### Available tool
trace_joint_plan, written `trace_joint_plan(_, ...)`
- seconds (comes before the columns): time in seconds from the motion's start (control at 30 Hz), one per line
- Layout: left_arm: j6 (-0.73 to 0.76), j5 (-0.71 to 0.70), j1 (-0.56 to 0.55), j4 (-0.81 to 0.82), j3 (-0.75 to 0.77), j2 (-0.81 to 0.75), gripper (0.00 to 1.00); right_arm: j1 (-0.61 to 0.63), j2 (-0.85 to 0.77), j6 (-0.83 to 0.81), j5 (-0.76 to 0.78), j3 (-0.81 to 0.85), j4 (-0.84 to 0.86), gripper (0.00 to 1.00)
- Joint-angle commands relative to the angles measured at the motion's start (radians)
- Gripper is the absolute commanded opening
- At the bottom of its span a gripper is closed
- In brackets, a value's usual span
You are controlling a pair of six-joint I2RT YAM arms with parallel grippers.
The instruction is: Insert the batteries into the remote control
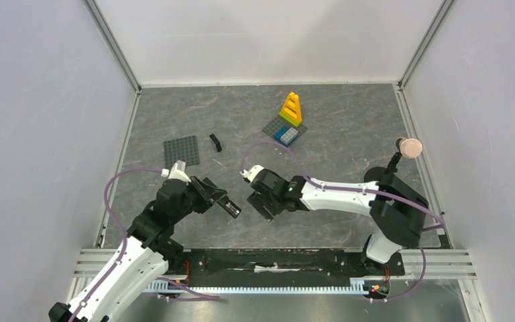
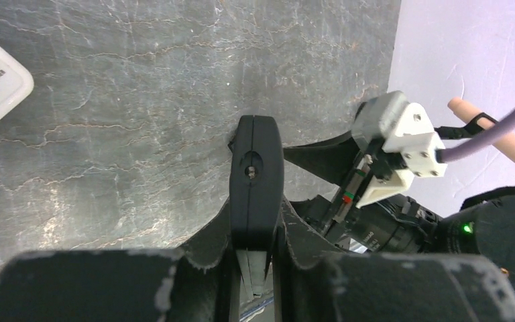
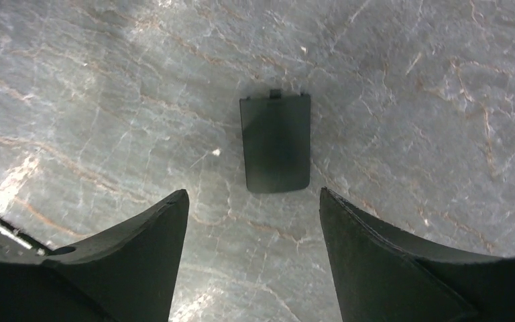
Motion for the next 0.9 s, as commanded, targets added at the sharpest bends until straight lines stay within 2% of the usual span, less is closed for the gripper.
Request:
trace_joint_plan(0.0,0.048,-0.037,0.006,-0.017,0.052,-0.013,0.02,-0.018,0.072,-0.067,-0.003,0.077,-0.017,0.73)
trace_joint_plan(0.23,0.050,-0.030,0.006,-0.020,0.049,-0.020,0.02,-0.051,0.129,-0.082,-0.032,0.089,-0.031,0.70)
trace_joint_plan(0.53,0.042,-0.020,0.009,-0.011,0.040,-0.025,0.02,-0.103,0.209,-0.079,-0.115,0.137,-0.121,0.59)
trace_joint_plan(0.7,0.040,-0.014,0.009,-0.015,0.035,-0.042,0.02,-0.126,0.242,-0.059,-0.154,0.127,-0.143,0.58)
trace_joint_plan(0.77,0.040,-0.012,0.009,-0.015,0.033,-0.046,0.02,-0.130,0.255,-0.056,-0.152,0.129,-0.151,0.52)
trace_joint_plan(0.87,0.041,-0.007,0.008,-0.015,0.032,-0.047,0.02,-0.131,0.254,-0.045,-0.127,0.133,-0.154,0.38)
